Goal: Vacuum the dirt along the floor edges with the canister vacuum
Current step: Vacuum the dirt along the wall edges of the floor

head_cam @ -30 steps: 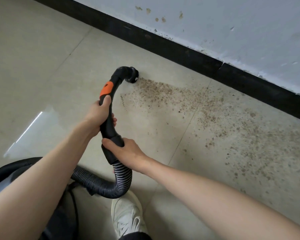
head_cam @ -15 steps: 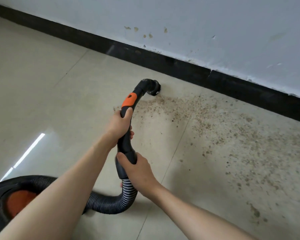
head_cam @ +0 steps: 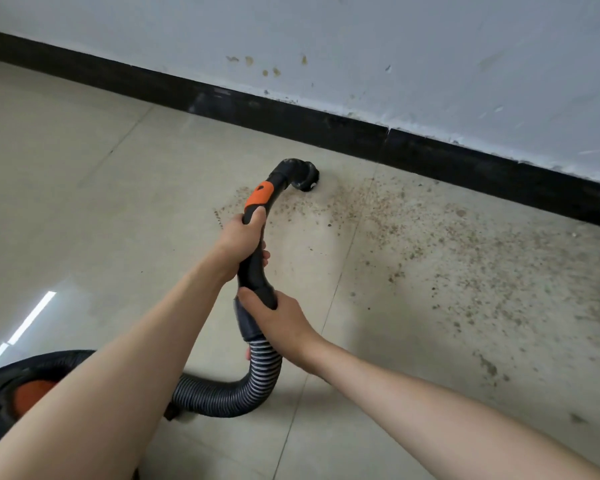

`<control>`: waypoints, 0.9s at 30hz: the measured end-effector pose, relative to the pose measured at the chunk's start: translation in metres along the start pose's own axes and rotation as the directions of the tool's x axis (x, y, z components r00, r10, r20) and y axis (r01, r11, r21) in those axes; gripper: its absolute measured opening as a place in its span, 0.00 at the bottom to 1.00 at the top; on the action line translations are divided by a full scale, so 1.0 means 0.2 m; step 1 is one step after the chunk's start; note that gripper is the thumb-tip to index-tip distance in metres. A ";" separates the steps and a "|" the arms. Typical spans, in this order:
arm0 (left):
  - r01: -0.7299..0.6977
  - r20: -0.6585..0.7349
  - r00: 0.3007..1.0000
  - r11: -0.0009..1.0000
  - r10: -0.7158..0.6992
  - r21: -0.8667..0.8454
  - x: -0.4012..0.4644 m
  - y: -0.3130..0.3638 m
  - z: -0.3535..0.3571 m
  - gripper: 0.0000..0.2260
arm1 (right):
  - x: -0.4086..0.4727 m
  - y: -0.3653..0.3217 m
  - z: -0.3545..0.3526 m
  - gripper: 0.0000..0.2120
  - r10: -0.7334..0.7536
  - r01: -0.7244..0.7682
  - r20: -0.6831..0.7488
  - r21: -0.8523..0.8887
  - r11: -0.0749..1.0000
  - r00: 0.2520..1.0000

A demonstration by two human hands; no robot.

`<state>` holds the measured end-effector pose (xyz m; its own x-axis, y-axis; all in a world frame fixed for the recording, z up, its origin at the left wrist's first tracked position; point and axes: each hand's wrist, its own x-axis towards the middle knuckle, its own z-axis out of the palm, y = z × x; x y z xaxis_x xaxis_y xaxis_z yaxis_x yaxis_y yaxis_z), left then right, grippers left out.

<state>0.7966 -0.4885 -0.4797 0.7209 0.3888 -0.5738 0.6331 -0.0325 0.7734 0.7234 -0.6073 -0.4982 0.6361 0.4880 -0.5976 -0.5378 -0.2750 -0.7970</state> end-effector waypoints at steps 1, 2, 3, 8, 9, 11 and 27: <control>0.011 -0.021 1.000 1.000 -0.012 -0.028 -0.01 -0.01 -0.04 0.14 | 0.00 -0.02 0.01 0.15 0.010 -0.009 0.021 -0.023 1.000 1.000; 0.021 -0.045 0.999 0.998 -0.024 -0.064 -0.01 -0.02 -0.09 0.14 | 0.00 -0.05 0.03 0.16 0.014 -0.011 0.038 -0.060 0.998 0.999; 0.027 -0.072 0.997 0.994 -0.035 -0.105 -0.01 -0.03 -0.14 0.15 | 0.01 -0.07 0.04 0.16 0.010 -0.005 0.052 -0.108 0.994 0.999; 0.018 -0.206 0.977 0.977 -0.062 -0.212 -0.02 -0.04 -0.34 0.13 | 0.07 -0.17 0.15 0.17 -0.013 0.045 0.137 -0.236 0.971 0.990; 0.026 -0.219 0.973 0.976 -0.074 -0.215 -0.02 -0.05 -0.36 0.13 | 0.07 -0.18 0.16 0.18 0.001 0.038 0.159 -0.238 0.971 0.987; 0.058 -0.226 0.968 0.973 -0.109 -0.223 -0.02 -0.07 -0.38 0.12 | 0.08 -0.17 0.18 0.19 0.046 0.002 0.198 -0.236 0.972 0.979; 0.070 -0.078 0.994 0.996 -0.074 -0.056 -0.05 -0.08 -0.17 0.12 | -0.02 0.00 0.11 0.17 0.041 -0.035 0.080 -0.069 0.997 0.996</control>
<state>0.7694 -0.4616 -0.4768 0.6476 0.4605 -0.6071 0.6653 0.0466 0.7451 0.7084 -0.5922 -0.4937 0.5675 0.5409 -0.6208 -0.5203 -0.3488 -0.7795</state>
